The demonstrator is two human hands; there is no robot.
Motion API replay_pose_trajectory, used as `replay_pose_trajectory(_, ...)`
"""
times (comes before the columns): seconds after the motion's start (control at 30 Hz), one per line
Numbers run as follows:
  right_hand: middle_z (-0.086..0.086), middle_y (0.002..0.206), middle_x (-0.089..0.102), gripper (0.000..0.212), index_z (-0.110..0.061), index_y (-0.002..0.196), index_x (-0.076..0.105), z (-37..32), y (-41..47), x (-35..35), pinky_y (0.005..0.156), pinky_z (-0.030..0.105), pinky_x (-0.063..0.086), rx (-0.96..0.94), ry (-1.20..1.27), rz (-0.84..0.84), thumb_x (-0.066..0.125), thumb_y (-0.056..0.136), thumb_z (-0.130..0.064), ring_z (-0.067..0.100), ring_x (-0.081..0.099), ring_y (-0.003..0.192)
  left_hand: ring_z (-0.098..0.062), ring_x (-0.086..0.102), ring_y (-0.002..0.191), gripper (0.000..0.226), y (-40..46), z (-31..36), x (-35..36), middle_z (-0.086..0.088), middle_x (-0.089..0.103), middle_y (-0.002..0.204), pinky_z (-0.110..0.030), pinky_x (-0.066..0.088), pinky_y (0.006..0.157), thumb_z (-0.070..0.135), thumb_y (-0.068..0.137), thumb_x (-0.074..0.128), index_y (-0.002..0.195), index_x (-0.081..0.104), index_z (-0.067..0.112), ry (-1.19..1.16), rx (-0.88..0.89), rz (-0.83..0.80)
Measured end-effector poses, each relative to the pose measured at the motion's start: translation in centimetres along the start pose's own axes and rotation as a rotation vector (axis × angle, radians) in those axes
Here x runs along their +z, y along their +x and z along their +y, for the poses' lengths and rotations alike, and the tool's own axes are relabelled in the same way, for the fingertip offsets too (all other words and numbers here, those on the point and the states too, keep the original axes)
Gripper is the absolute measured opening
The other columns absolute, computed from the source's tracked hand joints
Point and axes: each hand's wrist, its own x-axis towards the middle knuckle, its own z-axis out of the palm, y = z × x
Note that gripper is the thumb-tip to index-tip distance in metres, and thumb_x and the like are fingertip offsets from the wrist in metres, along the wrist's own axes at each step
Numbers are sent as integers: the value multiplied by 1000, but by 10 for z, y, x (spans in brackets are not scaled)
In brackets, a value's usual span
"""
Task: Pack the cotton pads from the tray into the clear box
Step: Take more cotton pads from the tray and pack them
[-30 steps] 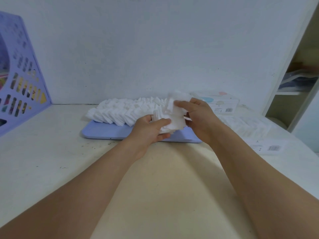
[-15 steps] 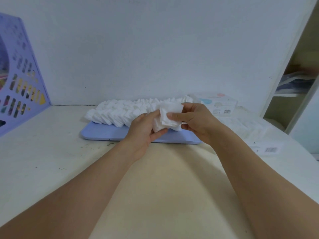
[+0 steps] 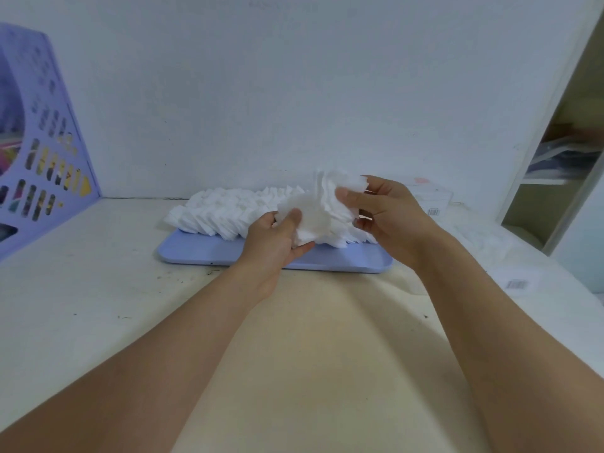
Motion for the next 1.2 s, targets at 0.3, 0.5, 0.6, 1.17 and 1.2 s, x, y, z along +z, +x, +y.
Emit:
replay_pose_trajectory(0.3, -1, 76, 73, 16, -7, 100, 75, 7, -3, 10, 50, 17, 42, 18, -204, 2, 80, 84, -9, 7, 61, 58, -22, 75, 91, 21, -7, 3, 9, -10, 74, 106, -36, 62, 68, 30, 98, 57, 110, 67, 15, -67, -105, -43)
replay_pose_trajectory(0.5, -5, 71, 67, 21, -18, 102, 73, 9, -5, 20, 55, 16, 47, -5, -196, -71, 79, 85, -8, 5, 63, 60, -22, 75, 89, 35, -11, 3, 12, -10, 73, 110, -42, 63, 78, 36, 98, 59, 124, 62, 13, -26, -144, -100)
replay_pose_trajectory(0.6, 5, 91, 68, 35, -23, 121, 69, 8, -3, 13, 63, 22, 52, 31, -215, -63, 77, 89, -13, 10, 65, 74, -30, 70, 106, 37, -12, 10, 9, -15, 69, 121, -42, 63, 78, 29, 101, 46, 128, 61, 9, -117, -162, -126)
replay_pose_trajectory(1.17, 4, 84, 76, 15, -10, 92, 76, 9, -1, 5, 63, 24, 58, -102, -171, 46, 81, 81, -2, 16, 73, 71, -22, 69, 97, 44, -13, 14, 0, -19, 65, 128, -29, 62, 78, -12, 91, 55, 133, 57, 3, 118, -97, -220)
replay_pose_trajectory(1.2, 3, 85, 75, 14, -10, 92, 75, 9, -1, 6, 63, 22, 57, -89, -151, 37, 80, 82, -2, 15, 73, 72, -24, 69, 98, 45, -12, 14, 0, -20, 64, 129, -30, 62, 77, -12, 91, 54, 133, 56, 3, 82, -119, -223)
